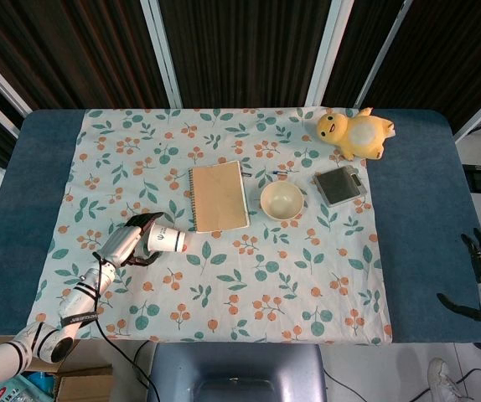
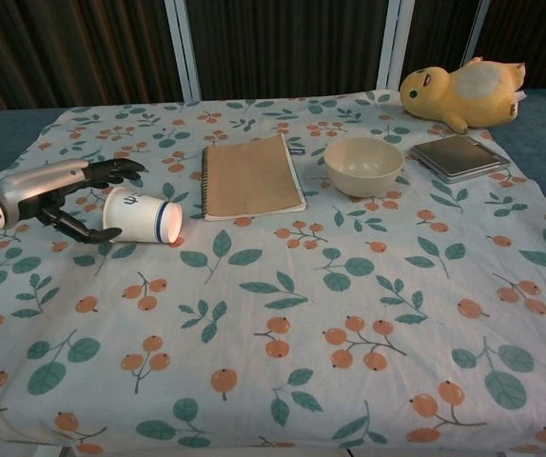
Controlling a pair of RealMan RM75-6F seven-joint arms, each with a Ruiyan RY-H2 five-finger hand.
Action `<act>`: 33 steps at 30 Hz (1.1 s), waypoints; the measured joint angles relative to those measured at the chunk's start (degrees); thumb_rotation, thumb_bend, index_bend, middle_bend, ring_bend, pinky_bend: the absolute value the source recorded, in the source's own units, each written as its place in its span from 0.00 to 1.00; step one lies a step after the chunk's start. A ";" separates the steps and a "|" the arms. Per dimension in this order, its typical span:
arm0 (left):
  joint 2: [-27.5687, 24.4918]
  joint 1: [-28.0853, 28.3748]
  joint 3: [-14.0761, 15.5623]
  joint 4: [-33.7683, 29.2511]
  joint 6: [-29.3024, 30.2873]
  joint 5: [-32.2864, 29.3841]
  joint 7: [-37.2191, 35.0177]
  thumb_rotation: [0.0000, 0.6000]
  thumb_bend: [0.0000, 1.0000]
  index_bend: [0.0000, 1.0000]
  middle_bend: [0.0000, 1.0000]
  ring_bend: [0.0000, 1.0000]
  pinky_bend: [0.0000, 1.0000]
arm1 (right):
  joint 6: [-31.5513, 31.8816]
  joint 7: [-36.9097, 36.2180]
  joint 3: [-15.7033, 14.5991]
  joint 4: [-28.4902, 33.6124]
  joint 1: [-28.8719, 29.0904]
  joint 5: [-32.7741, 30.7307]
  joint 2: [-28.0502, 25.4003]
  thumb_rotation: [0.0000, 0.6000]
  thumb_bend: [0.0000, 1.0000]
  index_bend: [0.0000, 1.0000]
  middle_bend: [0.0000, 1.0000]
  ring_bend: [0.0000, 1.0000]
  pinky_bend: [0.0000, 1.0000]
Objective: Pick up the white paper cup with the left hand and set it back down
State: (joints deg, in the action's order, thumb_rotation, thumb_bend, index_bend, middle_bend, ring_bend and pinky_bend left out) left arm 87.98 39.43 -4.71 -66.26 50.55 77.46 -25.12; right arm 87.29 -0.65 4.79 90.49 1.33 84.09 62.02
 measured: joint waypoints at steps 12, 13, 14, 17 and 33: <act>-4.62 0.44 -0.42 -7.57 3.59 1.42 19.89 1.00 0.35 0.00 0.00 0.00 0.00 | -0.73 -0.62 -0.06 -1.08 0.37 0.00 0.61 0.94 0.09 0.00 0.00 0.00 0.00; -4.90 0.68 -0.62 -8.70 3.88 1.19 23.95 1.00 0.35 0.00 0.00 0.00 0.00 | -0.77 -0.71 -0.06 -1.22 0.38 -0.04 0.68 0.94 0.09 0.00 0.00 0.00 0.00; -5.08 0.90 -0.80 -9.60 4.05 0.91 27.21 1.00 0.35 0.00 0.00 0.00 0.00 | -0.83 -0.80 -0.08 -1.35 0.38 -0.06 0.74 0.94 0.09 0.00 0.00 0.00 0.00; -5.43 1.92 -1.56 -12.64 4.35 -0.83 39.04 1.00 0.35 0.00 0.00 0.00 0.00 | -1.02 -1.18 -0.19 -1.69 0.39 -0.06 0.84 0.94 0.09 0.00 0.00 0.00 0.00; -3.69 12.15 -1.37 -22.52 0.25 -30.43 81.63 1.00 0.35 0.00 0.00 0.00 0.00 | -1.77 -3.59 0.16 -3.33 0.40 -1.10 0.72 0.94 0.09 0.00 0.00 0.00 0.00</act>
State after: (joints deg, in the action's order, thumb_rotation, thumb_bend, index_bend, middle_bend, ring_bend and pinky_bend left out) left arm 84.29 51.58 -6.08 -88.78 50.80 47.03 56.50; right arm 85.52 -4.25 4.95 87.15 1.73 82.99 62.74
